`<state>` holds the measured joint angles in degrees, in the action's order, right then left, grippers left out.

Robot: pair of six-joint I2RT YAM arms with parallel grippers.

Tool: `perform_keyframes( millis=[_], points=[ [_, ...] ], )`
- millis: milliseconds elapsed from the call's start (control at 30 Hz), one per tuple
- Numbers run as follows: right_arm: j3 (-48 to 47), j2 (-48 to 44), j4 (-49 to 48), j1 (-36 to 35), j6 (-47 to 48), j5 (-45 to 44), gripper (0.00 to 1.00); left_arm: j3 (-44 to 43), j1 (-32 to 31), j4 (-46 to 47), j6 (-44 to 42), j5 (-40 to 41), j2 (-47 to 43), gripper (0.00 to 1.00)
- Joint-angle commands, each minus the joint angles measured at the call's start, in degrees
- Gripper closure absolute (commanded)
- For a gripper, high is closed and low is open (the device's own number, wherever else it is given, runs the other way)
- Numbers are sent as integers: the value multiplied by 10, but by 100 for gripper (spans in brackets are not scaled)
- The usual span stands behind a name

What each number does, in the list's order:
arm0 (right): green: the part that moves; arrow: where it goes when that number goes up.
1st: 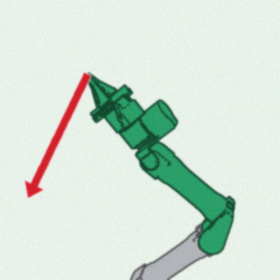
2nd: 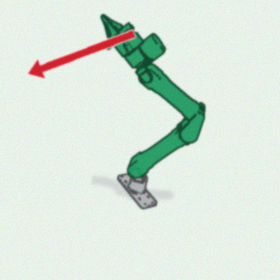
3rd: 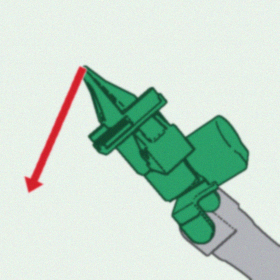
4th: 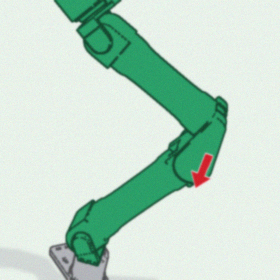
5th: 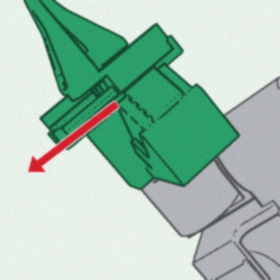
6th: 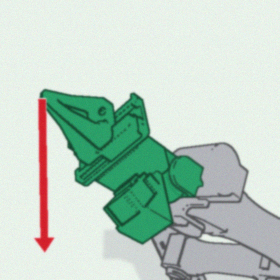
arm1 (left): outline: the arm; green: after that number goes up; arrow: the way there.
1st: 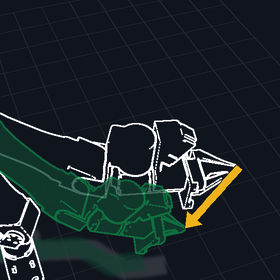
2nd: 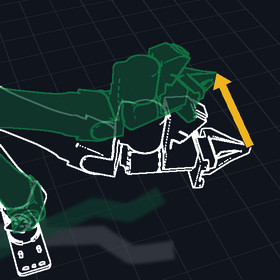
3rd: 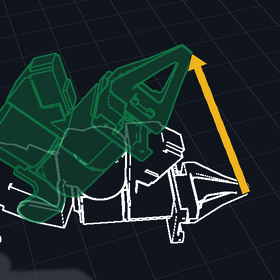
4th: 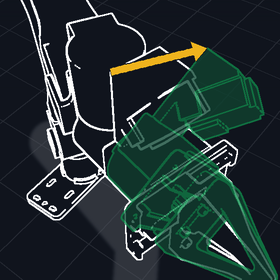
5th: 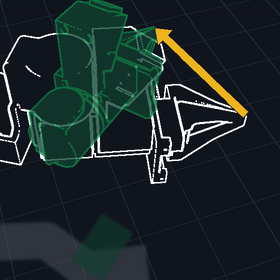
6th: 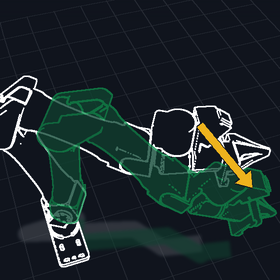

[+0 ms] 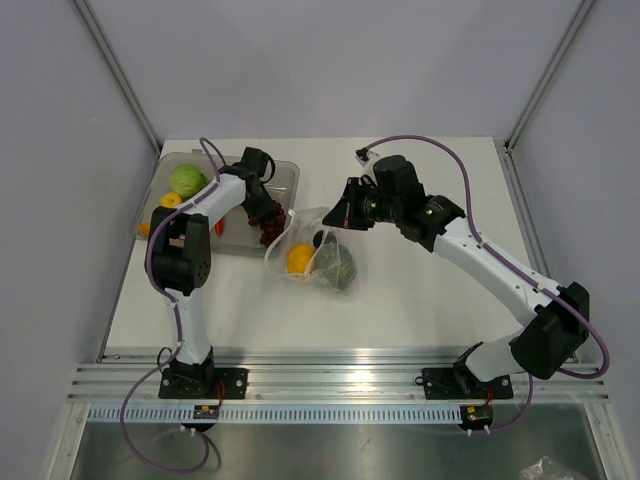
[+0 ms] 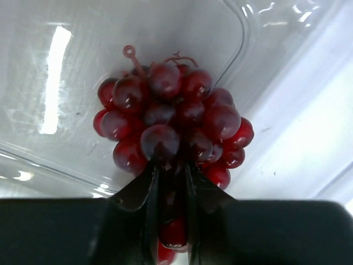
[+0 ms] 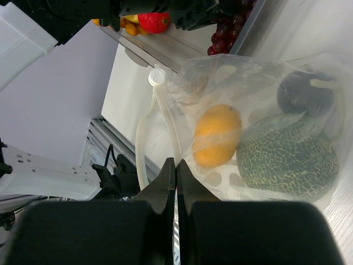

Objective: Place the food in the zip-top bag and seal the zipper
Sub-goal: Pick up the fake fruit from the bin.

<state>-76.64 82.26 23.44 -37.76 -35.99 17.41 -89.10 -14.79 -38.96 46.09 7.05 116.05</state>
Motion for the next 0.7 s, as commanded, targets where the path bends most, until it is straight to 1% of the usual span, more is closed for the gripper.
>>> perform_keyframes(
  millis=[0, 67, 167, 200, 367, 433, 633, 667],
  points=[
    [-31, -4, -13, -6, 5, -6, 100, -3, -1, 11, -34, 11, -60, 92],
    [-26, -2, -16, -6, 5, -10, 100, -5, -1, 10, -63, 2, -85, 97],
    [-26, 11, -29, -6, 1, -12, 100, -6, 0, 4, -95, -8, -132, 100],
    [-27, 16, -37, -6, 0, -12, 100, -7, 3, 2, -102, -12, -157, 100],
    [-53, 53, -52, -6, -5, -4, 100, -10, 23, 1, -147, -67, -220, 100],
    [-60, 67, -55, -6, -6, 0, 100, -10, 28, 1, -166, -112, -253, 100],
    [-84, 90, -61, -6, -8, 7, 100, -9, 29, -14, -217, -198, -326, 100],
    [-84, 91, -63, -6, -9, 7, 100, -7, 30, -19, -220, -202, -349, 100]
  ],
)
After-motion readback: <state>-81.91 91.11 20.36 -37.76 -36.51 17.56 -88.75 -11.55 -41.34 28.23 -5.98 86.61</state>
